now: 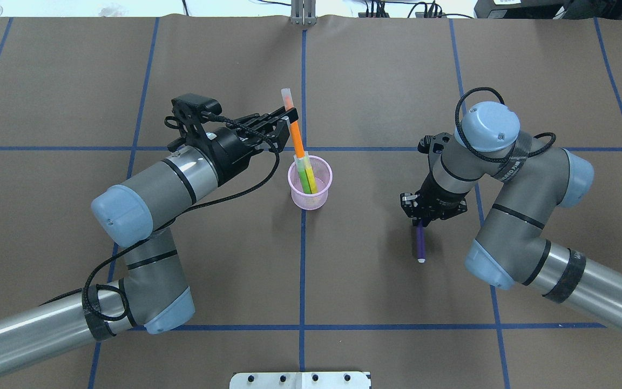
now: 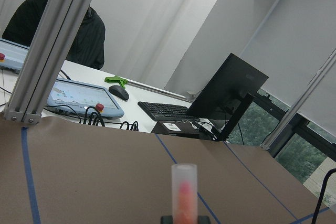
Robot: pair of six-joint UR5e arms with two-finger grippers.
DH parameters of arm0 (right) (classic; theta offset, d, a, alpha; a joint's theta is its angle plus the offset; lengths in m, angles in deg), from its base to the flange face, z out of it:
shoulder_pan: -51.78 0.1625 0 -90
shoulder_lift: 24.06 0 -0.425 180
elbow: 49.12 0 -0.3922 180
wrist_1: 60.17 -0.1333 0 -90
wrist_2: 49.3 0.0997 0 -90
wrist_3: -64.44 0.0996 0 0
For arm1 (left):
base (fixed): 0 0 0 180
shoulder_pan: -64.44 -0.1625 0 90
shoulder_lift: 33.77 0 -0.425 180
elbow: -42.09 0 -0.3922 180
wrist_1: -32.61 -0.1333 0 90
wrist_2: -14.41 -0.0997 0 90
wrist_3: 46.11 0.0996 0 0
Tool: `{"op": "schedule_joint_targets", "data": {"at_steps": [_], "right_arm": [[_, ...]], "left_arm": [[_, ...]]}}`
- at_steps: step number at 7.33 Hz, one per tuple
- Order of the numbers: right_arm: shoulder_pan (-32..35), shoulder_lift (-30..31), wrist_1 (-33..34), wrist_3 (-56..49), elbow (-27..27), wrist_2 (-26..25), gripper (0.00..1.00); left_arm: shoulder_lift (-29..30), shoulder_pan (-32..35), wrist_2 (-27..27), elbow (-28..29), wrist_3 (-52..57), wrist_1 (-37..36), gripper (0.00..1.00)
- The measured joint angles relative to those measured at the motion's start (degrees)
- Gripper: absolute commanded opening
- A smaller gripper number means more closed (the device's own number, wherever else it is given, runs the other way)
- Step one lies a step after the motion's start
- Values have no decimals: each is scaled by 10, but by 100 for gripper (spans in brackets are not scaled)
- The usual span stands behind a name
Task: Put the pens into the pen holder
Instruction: 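Lift purple marker upright with right gripper while left releases orange marker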
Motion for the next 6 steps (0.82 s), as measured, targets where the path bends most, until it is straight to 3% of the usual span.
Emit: {"op": "schedule_joint_targets", "data": {"at_steps": [6], "right_arm": [[61, -22, -6, -4, 32, -1, 0]], "left_arm": [[9, -3, -5, 32, 4, 1, 0]]}}
